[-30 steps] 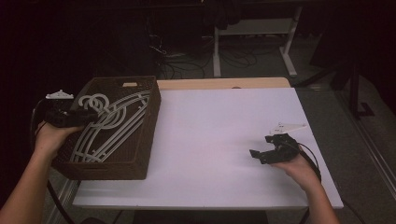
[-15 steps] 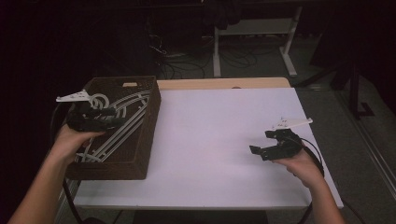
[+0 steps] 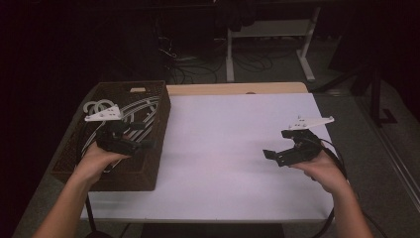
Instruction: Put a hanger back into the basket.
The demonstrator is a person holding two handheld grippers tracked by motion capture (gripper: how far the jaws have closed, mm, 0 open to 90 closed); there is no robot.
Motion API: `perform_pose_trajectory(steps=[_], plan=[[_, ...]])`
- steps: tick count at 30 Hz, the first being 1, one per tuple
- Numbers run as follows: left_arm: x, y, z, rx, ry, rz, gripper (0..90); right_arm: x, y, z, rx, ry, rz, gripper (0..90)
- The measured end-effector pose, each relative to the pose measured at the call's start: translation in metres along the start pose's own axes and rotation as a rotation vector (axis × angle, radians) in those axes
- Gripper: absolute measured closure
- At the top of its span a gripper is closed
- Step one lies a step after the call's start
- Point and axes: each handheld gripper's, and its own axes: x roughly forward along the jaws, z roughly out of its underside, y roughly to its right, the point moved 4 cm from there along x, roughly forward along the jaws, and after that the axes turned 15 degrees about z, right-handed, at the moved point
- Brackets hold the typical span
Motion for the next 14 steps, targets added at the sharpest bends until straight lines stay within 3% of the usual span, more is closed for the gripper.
perform_pose_trajectory(steps=[4, 14], plan=[[0.010, 0.004, 0.004, 0.011, -0.013, 0.031, 0.4, -0.002, 0.000, -0.007, -0.005, 0.012, -0.010, 0.0], [0.017, 0.006, 0.007, 0.014, -0.019, 0.044, 0.0, -0.004, -0.002, -0.013, -0.016, 0.027, -0.016, 0.0]])
